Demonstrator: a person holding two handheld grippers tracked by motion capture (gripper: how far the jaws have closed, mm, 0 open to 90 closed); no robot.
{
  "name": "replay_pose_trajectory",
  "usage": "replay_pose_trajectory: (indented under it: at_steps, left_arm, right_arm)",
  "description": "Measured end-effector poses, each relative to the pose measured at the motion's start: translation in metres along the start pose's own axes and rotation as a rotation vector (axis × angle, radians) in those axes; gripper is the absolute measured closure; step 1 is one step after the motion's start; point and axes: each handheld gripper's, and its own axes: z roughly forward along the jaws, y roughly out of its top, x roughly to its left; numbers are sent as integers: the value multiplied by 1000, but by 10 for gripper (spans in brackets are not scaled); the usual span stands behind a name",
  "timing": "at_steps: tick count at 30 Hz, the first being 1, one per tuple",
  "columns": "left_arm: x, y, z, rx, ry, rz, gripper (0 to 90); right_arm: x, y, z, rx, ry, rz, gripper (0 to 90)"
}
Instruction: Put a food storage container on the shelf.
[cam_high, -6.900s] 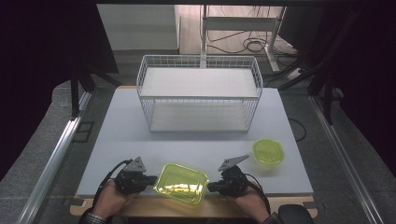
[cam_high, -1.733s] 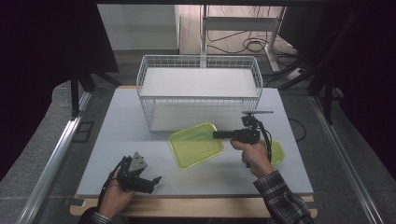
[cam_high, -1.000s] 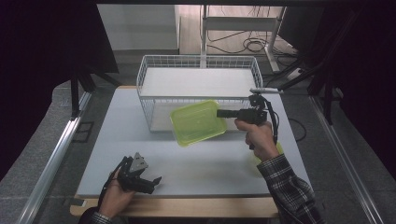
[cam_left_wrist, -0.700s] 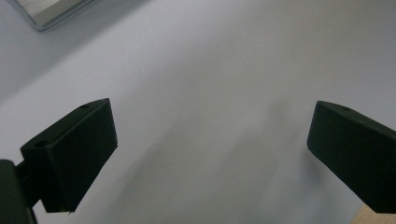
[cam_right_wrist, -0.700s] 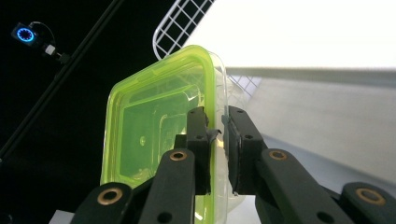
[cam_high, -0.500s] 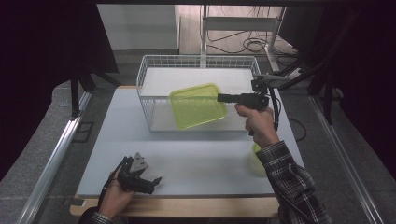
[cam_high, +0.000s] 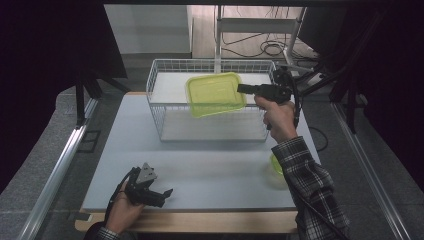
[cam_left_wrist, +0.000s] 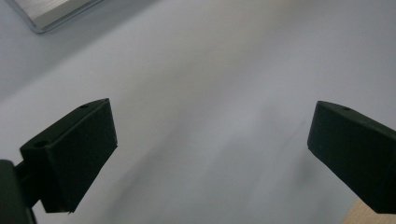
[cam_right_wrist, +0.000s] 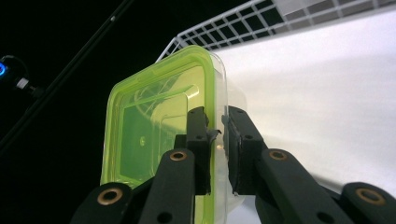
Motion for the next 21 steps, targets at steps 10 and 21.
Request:
replay_pose_trajectory:
  at_steps: [10,21]
  left_arm:
    - [1,0,-1,-26,-20,-12,7]
    - [1,-1,-1,-17,-18,0,5]
  right_arm:
    - [0,17,6,-41,-53,-3,805]
    - [-7,24,18,-71,-114,4,804]
